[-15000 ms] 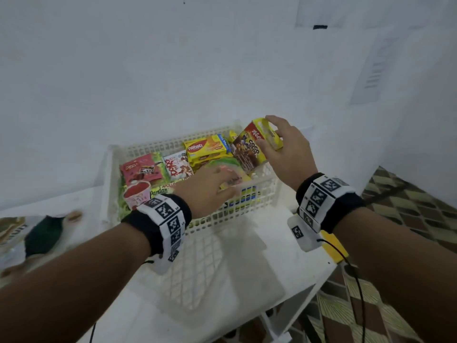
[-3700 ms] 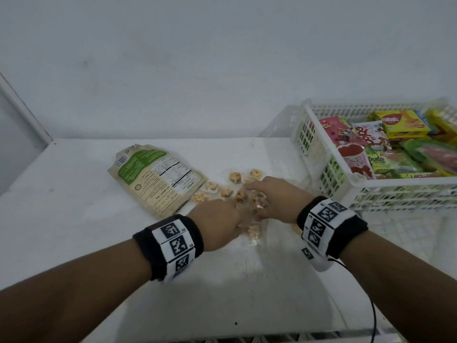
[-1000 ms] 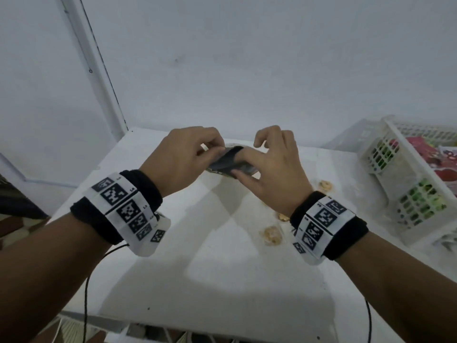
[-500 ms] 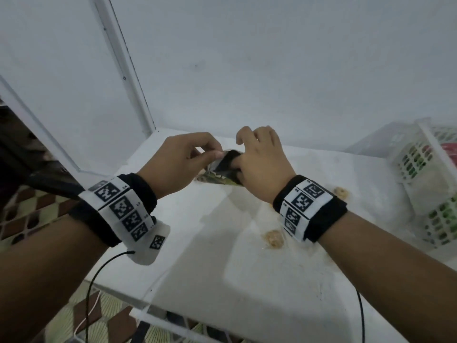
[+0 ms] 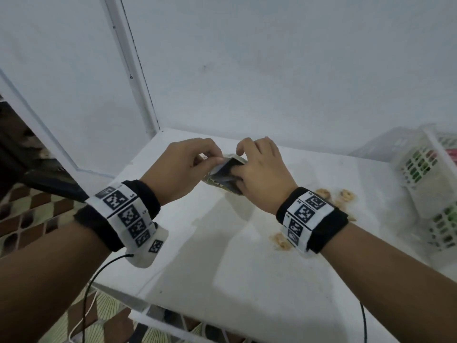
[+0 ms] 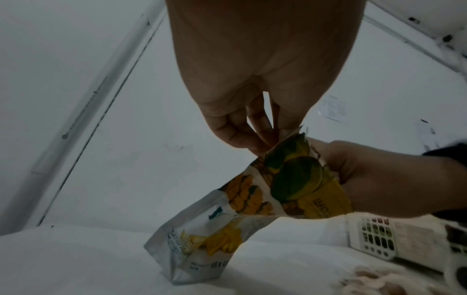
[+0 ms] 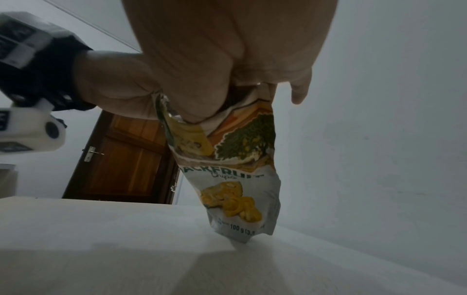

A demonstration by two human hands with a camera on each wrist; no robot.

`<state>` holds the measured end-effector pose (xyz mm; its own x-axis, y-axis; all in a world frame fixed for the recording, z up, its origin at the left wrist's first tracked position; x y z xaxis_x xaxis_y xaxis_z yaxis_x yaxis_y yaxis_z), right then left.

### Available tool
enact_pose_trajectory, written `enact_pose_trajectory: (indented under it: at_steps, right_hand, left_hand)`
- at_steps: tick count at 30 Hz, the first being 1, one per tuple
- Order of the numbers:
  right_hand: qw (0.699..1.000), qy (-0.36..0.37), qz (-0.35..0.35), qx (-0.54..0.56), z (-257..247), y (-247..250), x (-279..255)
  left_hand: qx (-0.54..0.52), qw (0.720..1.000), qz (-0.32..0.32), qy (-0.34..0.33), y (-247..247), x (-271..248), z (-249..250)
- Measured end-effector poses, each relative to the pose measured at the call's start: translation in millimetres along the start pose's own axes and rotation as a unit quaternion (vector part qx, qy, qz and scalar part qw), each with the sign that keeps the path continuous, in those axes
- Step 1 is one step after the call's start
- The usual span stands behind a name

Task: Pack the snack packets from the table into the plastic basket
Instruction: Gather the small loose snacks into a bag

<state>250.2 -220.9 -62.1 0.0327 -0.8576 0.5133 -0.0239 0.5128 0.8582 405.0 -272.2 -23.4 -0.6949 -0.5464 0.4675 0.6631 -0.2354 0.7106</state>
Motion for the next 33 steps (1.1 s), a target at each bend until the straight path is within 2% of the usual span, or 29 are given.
enact_pose_trajectory:
  at_steps: [7, 10, 12, 17, 21, 23, 25, 27, 28, 31, 33]
  right_hand:
    - [0.997, -0.024, 0.077, 0.003, -12.0, 11.3, 4.7]
    - [0.997, -0.036, 0.066, 0.008, -12.2, 21.0, -4.4]
    - [0.996, -0.064, 0.057, 0.018, -9.0, 30.4, -13.5]
    - [0.973, -0.184, 0.113, 0.083, 0.3, 61.1, -41.3]
    - [0.968, -0.228, 0.047, 0.089, -0.2, 64.0, -56.6]
    - [0.961, -0.257, 0.013, 0.103, 0.8, 59.8, -65.4]
    - [0.956, -0.267, 0.0, 0.122, -0.6, 56.1, -73.2]
    - [0.948, -0.269, 0.002, 0.168, -3.0, 54.5, -76.9]
    - [0.941, -0.276, -0.003, 0.196, -3.7, 53.8, -77.3]
    - [0.921, -0.295, -0.029, 0.255, -4.4, 51.0, -78.0]
    - [0.917, -0.303, -0.058, 0.254, 0.2, 47.2, -82.3]
  left_hand:
    - [0.043, 0.997, -0.037, -0.054, 11.4, 16.1, -39.2]
    - [0.028, 0.997, -0.046, -0.058, 10.1, 26.1, -57.1]
    - [0.009, 0.997, -0.052, -0.065, 7.0, 32.8, -65.7]
    - [-0.019, 0.994, -0.082, -0.064, -9.9, 43.5, -81.7]
    - [-0.029, 0.98, -0.188, -0.066, -39.0, 43.0, -73.4]
    - [-0.027, 0.982, -0.161, -0.097, -38.8, 41.4, -59.0]
    - [-0.133, 0.982, -0.104, -0.085, -30.1, 36.3, -42.4]
    - [-0.278, 0.955, -0.097, -0.044, -27.9, 27.3, -26.0]
    - [-0.305, 0.944, -0.119, -0.029, -30.7, 21.6, -18.3]
    - [-0.268, 0.94, -0.211, -0.024, -43.9, 3.9, -3.2]
    - [-0.221, 0.945, -0.236, -0.043, -50.1, -1.3, -5.1]
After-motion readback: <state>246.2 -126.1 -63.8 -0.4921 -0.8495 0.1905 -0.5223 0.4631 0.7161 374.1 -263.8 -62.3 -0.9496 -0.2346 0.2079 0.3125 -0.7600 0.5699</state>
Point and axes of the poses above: each hand's wrist, its own x-axis towards the middle knuckle, its own y-axis out of the back of the hand, z = x × y, the point moved 5 cm from there along x, towards the middle knuckle, and after that the axes turned 12 degrees about -y, right-handed, at the moved point
